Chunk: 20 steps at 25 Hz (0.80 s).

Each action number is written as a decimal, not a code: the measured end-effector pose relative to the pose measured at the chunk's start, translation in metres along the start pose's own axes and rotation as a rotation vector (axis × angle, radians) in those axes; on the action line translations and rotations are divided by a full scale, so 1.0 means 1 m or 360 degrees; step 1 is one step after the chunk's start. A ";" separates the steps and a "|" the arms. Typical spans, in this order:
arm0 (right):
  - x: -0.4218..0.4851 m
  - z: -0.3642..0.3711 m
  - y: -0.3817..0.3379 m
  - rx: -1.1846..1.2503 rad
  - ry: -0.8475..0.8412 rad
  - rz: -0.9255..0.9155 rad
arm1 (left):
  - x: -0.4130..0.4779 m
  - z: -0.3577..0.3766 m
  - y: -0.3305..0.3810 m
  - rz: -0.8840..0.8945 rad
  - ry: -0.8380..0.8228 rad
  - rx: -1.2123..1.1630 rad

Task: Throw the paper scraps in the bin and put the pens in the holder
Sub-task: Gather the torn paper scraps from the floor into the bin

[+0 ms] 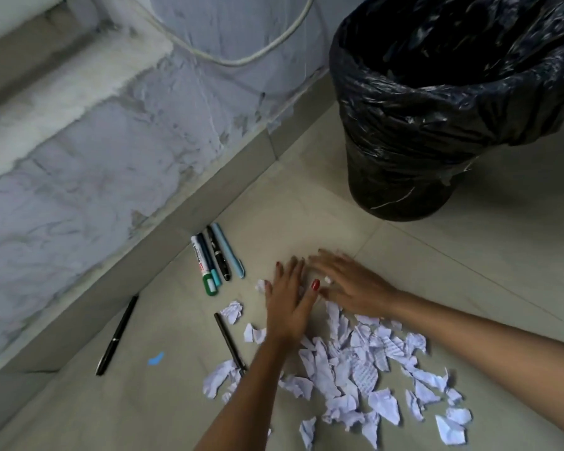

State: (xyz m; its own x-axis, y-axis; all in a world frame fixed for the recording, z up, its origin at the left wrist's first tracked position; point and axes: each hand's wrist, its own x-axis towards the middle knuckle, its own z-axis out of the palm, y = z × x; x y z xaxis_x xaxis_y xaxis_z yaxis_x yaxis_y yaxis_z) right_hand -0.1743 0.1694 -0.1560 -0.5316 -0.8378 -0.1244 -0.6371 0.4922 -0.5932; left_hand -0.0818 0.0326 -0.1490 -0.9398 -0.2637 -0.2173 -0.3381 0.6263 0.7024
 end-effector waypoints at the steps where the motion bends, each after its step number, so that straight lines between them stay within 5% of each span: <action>1: -0.009 0.007 -0.013 0.0146 -0.0086 -0.0026 | -0.015 0.005 0.003 0.0005 -0.0018 -0.0280; 4: -0.045 0.006 -0.027 0.0531 -0.0106 -0.0019 | -0.055 0.000 0.004 0.0069 0.0058 -0.0840; 9: -0.076 -0.024 0.005 0.0396 0.0722 0.0380 | -0.032 -0.031 -0.023 -0.0027 0.0566 -0.0240; 11: -0.093 -0.014 0.026 0.0052 0.0903 0.0701 | -0.020 -0.028 -0.030 -0.0219 0.0368 0.0167; 14: -0.128 0.015 0.025 -0.0183 0.0895 0.1065 | -0.046 -0.001 -0.023 0.0130 0.0039 0.0212; 17: -0.130 0.041 -0.003 -0.0100 0.0751 0.0686 | -0.087 0.025 0.000 0.0355 -0.0225 -0.0408; 20: -0.111 0.047 -0.028 0.0368 0.0472 0.0277 | -0.096 0.020 0.008 0.0429 -0.0022 -0.0641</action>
State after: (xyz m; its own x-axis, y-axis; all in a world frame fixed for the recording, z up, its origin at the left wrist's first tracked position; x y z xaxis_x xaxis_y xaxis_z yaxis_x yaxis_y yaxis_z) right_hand -0.0716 0.2372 -0.1626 -0.7797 -0.6257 -0.0238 -0.3994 0.5262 -0.7508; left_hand 0.0046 0.0772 -0.1361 -0.9929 -0.1192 0.0015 -0.0389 0.3365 0.9409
